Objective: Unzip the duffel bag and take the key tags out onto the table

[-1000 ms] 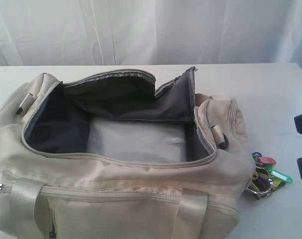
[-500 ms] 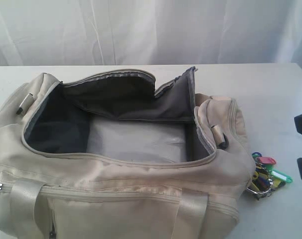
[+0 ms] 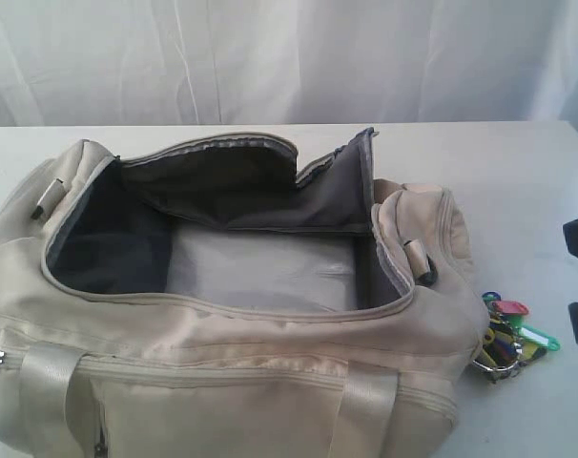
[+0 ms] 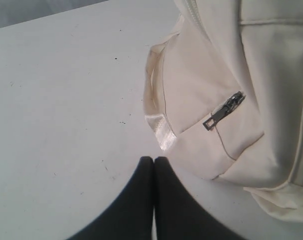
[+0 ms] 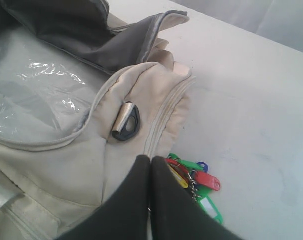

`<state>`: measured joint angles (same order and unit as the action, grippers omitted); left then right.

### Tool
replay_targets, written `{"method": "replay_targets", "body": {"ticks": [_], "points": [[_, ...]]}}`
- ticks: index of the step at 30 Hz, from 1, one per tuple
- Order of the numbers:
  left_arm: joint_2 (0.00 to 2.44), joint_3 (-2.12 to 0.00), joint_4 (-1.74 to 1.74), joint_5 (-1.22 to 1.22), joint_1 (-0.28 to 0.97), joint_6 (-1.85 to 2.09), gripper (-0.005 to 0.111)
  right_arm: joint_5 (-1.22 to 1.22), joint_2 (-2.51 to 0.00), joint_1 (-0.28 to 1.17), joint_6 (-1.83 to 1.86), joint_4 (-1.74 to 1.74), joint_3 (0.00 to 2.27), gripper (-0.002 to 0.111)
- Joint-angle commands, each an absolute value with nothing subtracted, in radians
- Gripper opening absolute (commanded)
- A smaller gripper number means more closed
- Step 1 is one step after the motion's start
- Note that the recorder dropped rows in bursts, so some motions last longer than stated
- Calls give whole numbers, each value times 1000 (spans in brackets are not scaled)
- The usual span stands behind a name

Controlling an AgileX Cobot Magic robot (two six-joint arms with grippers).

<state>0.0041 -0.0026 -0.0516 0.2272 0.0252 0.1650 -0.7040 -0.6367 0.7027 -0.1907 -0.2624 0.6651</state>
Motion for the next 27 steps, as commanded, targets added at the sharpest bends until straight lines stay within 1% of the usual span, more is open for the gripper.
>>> {"method": "replay_targets", "body": {"ticks": [1,21,27], "points": [[0,0,-54,232,32,168,0,-701,-630,698,-188,-262,661,0],[0,0,-54,232,32,168,0,-701,-630,698,-188,-262,661,0],[0,0,-62,232,9,168,0,-701,-623,694,-188,-262,661,0]]}}
